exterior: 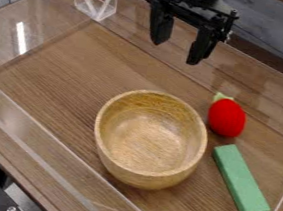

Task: Move the red fruit to the left

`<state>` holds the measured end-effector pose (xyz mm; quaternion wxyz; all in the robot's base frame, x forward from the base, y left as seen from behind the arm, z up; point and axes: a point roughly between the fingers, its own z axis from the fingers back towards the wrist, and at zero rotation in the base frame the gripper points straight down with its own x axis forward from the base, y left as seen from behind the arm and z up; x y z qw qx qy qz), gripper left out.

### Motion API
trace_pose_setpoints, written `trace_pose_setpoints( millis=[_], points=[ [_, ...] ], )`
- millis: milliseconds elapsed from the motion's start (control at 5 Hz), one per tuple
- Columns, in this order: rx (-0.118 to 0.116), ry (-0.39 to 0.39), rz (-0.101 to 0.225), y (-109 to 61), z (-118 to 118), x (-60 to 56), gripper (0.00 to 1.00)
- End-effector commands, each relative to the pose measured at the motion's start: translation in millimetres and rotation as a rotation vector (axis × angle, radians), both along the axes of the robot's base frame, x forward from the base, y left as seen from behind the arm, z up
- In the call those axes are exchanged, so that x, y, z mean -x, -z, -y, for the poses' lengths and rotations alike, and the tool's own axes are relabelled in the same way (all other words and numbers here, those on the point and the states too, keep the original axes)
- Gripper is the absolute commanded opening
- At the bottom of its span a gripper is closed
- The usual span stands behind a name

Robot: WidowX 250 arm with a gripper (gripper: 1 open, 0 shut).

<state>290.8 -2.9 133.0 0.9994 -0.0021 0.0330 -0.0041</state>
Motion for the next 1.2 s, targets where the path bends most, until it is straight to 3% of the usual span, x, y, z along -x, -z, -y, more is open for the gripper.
trace_pose_setpoints(
  millis=[0,400,600,1000],
  points=[
    [0.007,-0.056,-0.01,8.2,12.0,-3.9,1.0],
    [0.037,-0.14,-0.005,26.0,74.3,-16.1,1.0],
    [0.048,-0.153,0.0,35.5,91.2,-26.2,1.0],
    [0.065,-0.288,0.016,55.5,93.6,-42.3,1.0]
  ],
)
